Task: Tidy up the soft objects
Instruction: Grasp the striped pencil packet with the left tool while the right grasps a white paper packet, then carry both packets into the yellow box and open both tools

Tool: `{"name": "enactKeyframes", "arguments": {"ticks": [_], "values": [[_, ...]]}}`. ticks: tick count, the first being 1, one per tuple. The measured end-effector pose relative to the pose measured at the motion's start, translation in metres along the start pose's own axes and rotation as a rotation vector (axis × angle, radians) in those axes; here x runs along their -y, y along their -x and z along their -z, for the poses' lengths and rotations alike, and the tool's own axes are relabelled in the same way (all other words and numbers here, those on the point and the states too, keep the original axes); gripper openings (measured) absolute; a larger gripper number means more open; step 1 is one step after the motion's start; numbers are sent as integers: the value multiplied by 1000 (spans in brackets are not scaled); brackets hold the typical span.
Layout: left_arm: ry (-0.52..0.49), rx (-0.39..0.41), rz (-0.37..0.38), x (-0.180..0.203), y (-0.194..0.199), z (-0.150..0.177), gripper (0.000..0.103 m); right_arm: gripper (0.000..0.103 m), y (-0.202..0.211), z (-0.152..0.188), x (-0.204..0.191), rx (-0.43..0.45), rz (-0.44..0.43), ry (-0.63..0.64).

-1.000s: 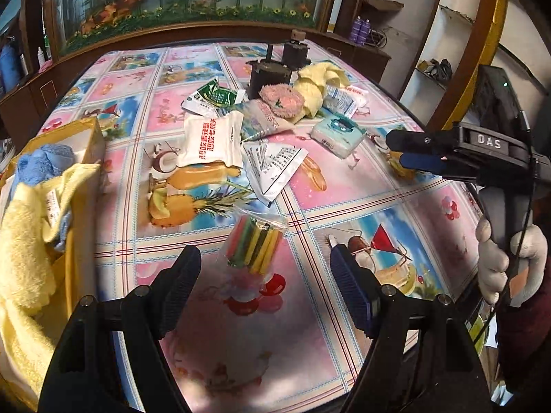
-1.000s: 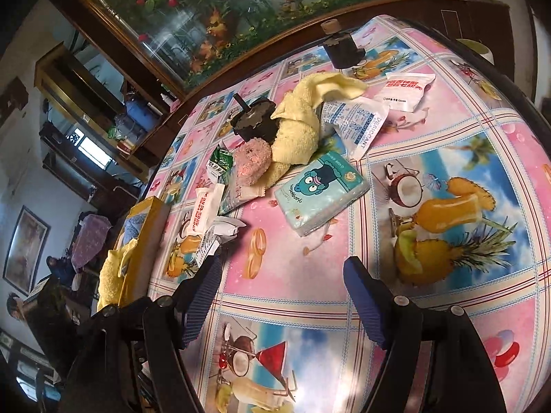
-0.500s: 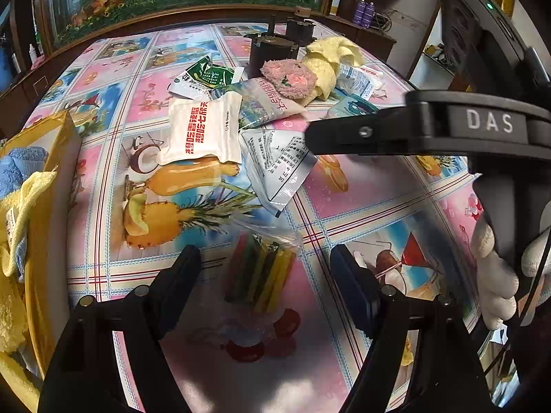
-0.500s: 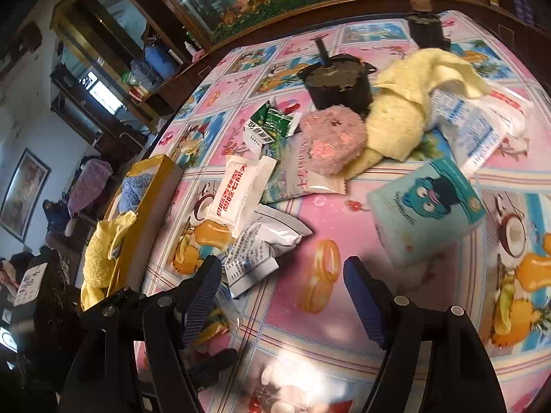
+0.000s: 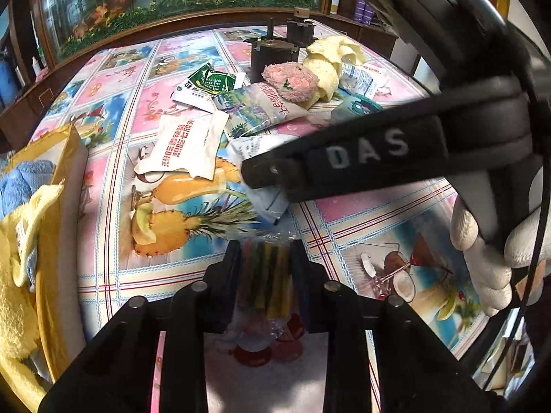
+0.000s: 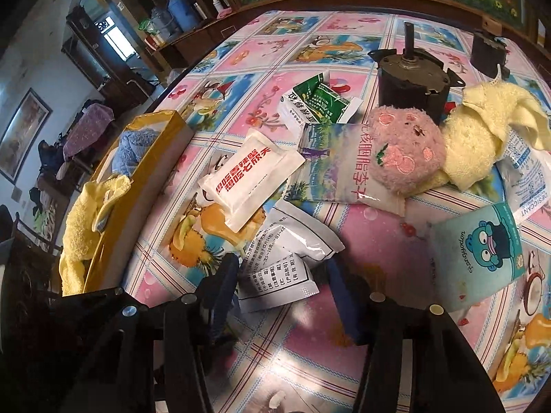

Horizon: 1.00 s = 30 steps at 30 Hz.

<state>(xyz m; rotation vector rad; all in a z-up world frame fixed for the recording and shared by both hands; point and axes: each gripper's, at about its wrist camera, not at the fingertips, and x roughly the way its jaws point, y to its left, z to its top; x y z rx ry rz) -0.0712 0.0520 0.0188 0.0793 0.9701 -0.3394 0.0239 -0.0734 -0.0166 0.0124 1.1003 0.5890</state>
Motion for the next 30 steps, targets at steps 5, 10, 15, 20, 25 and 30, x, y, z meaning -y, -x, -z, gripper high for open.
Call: {"name": "enactKeyframes", "arguments": {"ticks": [5, 10, 15, 20, 25, 30], "values": [[50, 40, 56, -8, 23, 4, 22, 54, 32, 12, 6, 75, -23, -29], [96, 105, 98, -18, 56, 6, 22, 54, 62, 20, 4, 130, -14, -32], [153, 183, 100, -37, 95, 7, 22, 54, 82, 25, -7, 165, -26, -23], [240, 252, -3, -80, 132, 22, 22, 54, 87, 21, -30, 184, -67, 0], [358, 257, -102, -134, 145, 51, 22, 54, 81, 14, -58, 185, -103, 39], [437, 228, -162, -171, 137, 76, 22, 54, 66, 7, -90, 162, -150, 73]]}}
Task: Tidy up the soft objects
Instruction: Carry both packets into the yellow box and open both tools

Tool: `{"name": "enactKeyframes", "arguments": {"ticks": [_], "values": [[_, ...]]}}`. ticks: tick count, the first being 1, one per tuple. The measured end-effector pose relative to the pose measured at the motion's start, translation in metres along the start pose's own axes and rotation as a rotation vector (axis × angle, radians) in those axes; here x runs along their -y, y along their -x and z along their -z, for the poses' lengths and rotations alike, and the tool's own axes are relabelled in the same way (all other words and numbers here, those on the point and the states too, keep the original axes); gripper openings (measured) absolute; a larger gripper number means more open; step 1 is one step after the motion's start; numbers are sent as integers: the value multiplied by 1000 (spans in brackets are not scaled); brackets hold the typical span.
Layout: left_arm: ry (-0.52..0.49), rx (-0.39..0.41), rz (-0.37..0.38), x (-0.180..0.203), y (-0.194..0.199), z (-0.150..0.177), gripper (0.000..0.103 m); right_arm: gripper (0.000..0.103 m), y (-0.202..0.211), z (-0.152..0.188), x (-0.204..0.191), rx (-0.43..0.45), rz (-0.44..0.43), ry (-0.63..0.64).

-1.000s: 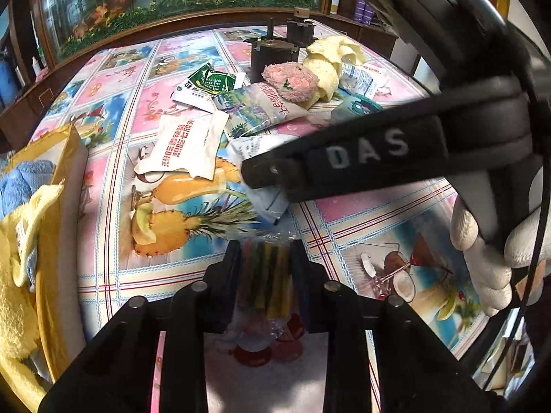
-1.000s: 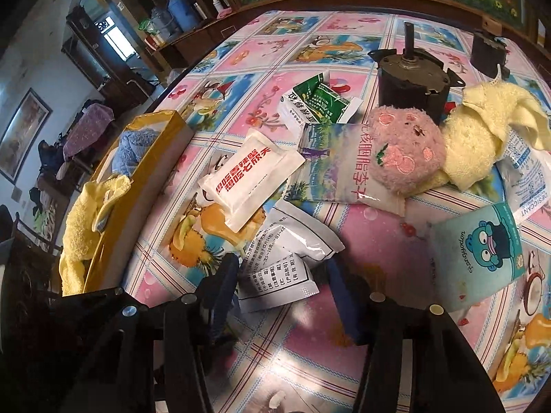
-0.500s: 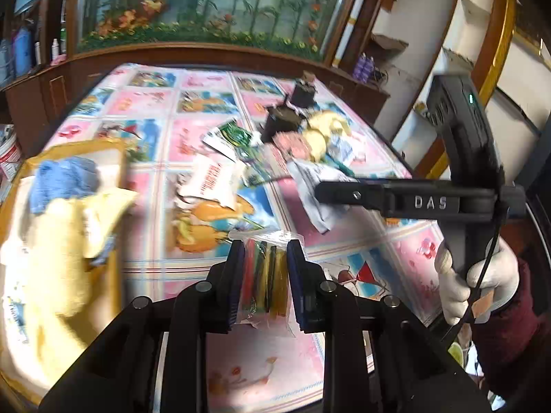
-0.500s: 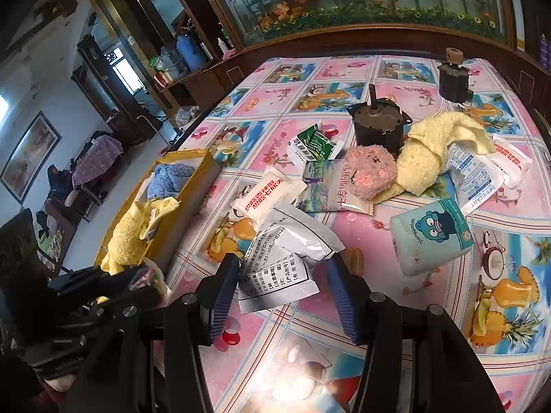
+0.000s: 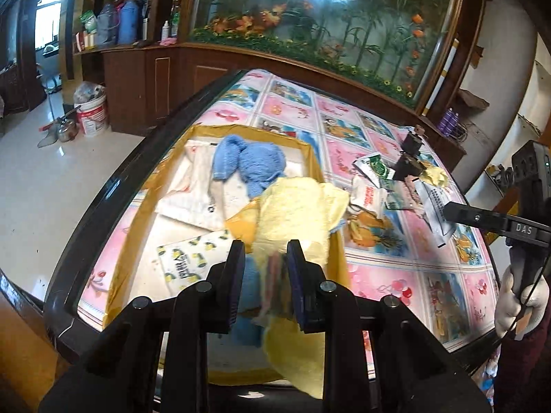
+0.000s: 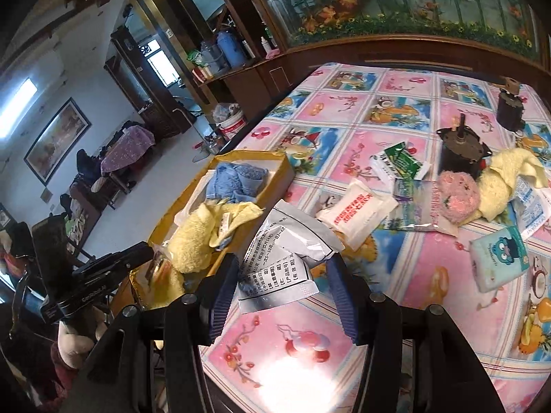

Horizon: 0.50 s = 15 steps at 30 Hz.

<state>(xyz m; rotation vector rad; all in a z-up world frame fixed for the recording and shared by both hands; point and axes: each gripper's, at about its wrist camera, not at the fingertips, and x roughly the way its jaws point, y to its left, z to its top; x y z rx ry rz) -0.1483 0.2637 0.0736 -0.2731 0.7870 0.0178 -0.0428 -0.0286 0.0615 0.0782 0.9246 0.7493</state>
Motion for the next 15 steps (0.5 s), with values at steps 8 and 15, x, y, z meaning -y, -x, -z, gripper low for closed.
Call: {"name": "enactKeyframes", "arguments": {"ticks": [8, 15], "values": [[25, -35, -81, -30, -18, 9, 22, 54, -49, 1, -56, -93, -93, 66], [71, -14, -59, -47, -15, 13, 23, 50, -96, 11, -98, -202, -107, 140]]}}
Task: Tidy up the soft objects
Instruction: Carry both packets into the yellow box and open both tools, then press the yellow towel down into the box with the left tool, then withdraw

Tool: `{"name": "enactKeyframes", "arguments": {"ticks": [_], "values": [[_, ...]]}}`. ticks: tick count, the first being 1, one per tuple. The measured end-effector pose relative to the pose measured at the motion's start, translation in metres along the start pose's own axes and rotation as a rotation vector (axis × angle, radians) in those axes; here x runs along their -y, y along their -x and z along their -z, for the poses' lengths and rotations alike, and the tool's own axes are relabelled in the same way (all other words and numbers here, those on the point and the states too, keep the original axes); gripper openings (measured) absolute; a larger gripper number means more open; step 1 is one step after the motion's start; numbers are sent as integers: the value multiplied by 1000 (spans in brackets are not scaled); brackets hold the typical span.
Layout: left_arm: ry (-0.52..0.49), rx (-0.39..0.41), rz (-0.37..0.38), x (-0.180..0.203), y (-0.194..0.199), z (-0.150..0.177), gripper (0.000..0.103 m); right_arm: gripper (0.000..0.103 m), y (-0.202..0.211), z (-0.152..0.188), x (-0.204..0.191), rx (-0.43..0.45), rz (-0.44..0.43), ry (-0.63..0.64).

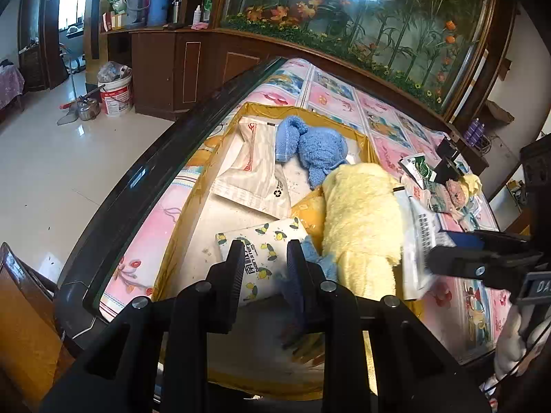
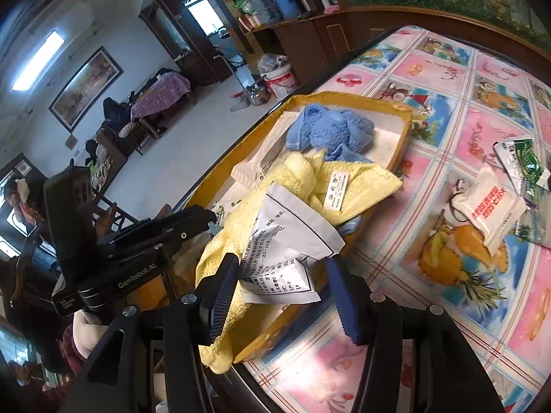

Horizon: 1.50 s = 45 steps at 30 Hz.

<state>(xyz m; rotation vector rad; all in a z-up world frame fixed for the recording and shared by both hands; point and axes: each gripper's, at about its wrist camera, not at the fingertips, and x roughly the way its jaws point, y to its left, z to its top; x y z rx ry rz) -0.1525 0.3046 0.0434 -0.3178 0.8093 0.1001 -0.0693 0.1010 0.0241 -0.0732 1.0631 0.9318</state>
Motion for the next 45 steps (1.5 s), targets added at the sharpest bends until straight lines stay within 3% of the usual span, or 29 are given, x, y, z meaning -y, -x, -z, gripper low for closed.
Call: {"name": "enactKeyframes", "arguments": {"ticks": [2, 6, 12, 15, 17, 22, 29, 30, 33, 36, 39, 43, 45], "values": [[-5, 17, 9, 0, 5, 0, 27, 47, -15, -3, -4, -28, 22, 1], [-10, 52, 24, 1, 15, -2, 49, 45, -39, -15, -10, -60, 44, -7], [-3, 68, 20, -2, 18, -6, 50, 48, -65, -29, -20, -75, 106, 58], [15, 68, 14, -8, 21, -6, 52, 56, -56, -25, -22, -56, 107, 77], [31, 73, 7, -12, 23, -6, 59, 68, -44, -20, -21, -38, 91, 76], [52, 83, 52, -7, 28, -13, 62, 70, 2, -7, -12, 55, 79, 46], [-13, 58, 93, 29, 8, -38, 67, 73, 70, 18, 44, 197, 119, -88], [-15, 37, 93, 33, -2, -44, 73, 73, 77, 22, 52, 205, 126, -107], [16, -93, 123, 44, -36, -50, 74, 73, 96, 33, 76, 231, 137, -169], [-55, -184, 183, 68, -47, -45, 74, 74, 115, 46, 98, 249, 152, -216], [-128, -154, 186, 84, -25, -41, 74, 75, 130, 59, 126, 260, 182, -259], [-106, -55, 38, 78, 5, -48, 74, 75, 156, 84, 172, 297, 236, -356], [-101, -32, 66, 82, 17, -49, 75, 75, 172, 98, 199, 322, 262, -425]]}}
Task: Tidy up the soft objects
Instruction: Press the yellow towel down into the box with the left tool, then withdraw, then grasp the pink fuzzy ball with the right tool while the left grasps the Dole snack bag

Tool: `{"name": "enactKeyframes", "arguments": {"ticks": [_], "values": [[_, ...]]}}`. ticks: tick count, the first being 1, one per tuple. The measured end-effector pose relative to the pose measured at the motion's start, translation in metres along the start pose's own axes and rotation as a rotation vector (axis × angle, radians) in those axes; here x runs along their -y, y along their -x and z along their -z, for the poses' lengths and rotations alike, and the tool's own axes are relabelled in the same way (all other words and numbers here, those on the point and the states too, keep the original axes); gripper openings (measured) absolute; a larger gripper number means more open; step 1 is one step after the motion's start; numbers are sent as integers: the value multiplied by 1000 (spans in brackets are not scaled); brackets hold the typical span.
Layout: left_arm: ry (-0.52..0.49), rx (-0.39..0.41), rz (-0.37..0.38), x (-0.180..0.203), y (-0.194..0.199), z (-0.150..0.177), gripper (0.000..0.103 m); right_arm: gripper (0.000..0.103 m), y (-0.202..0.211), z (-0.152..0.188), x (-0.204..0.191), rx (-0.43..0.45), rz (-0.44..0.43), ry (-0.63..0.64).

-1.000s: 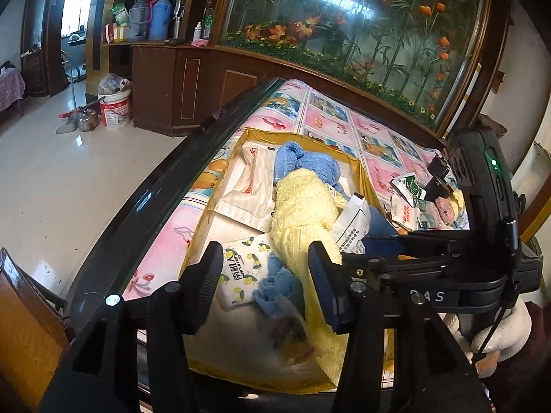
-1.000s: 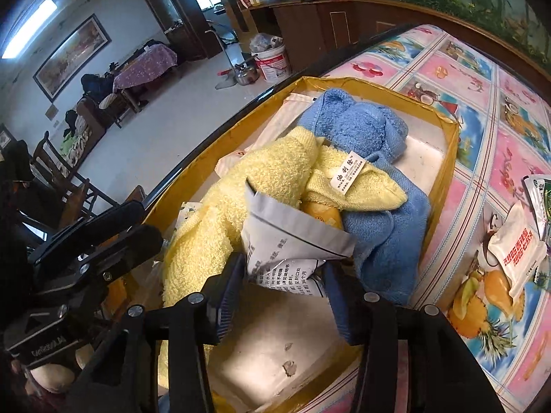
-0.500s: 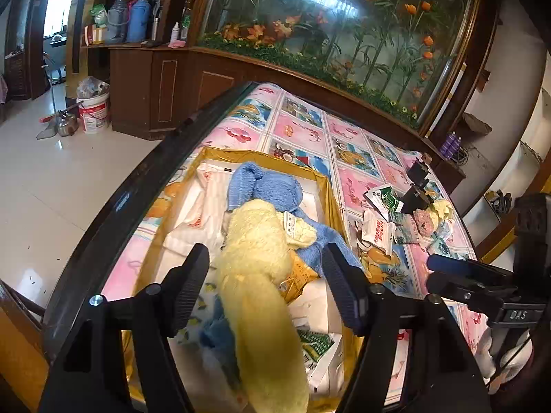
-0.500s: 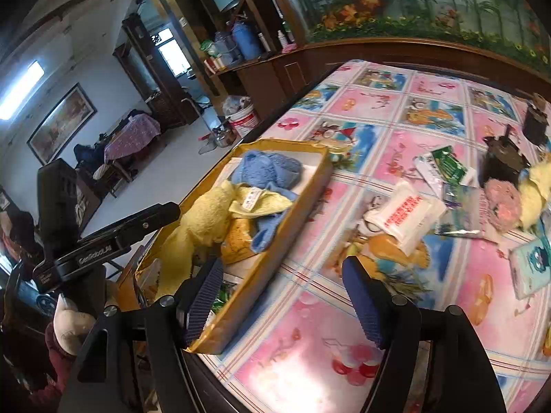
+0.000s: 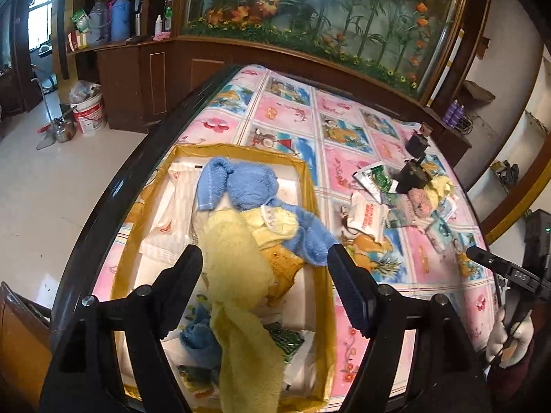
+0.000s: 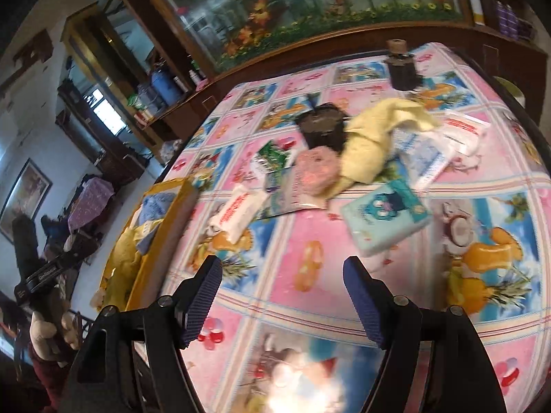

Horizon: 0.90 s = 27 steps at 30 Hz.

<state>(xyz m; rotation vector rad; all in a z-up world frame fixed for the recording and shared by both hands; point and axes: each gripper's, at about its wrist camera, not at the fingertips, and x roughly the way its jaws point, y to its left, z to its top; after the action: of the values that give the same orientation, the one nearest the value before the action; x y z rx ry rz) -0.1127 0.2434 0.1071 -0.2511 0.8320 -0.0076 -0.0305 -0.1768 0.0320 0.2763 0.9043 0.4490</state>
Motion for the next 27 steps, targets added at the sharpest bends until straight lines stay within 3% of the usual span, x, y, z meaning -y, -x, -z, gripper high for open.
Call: {"name": "enactKeyframes", "arguments": {"ticks": [3, 6, 12, 16, 20, 27], "values": [[-47, 19, 78, 26, 6, -1, 76, 75, 15, -3, 46, 31, 46, -99], [-121, -13, 162, 65, -5, 0, 76, 75, 25, -4, 81, 47, 84, -167], [-249, -123, 235, 133, -48, 5, 76, 76, 27, -9, 107, 48, 119, -199], [-262, -147, 270, 152, -59, 9, 76, 77, 12, -23, 81, 33, 63, -127], [-234, -177, 247, 154, -74, 11, 76, 75, -20, -52, 31, 32, 34, 13], [-212, -183, 211, 140, -79, 8, 76, 67, -108, -89, -15, -29, 155, 143]]}}
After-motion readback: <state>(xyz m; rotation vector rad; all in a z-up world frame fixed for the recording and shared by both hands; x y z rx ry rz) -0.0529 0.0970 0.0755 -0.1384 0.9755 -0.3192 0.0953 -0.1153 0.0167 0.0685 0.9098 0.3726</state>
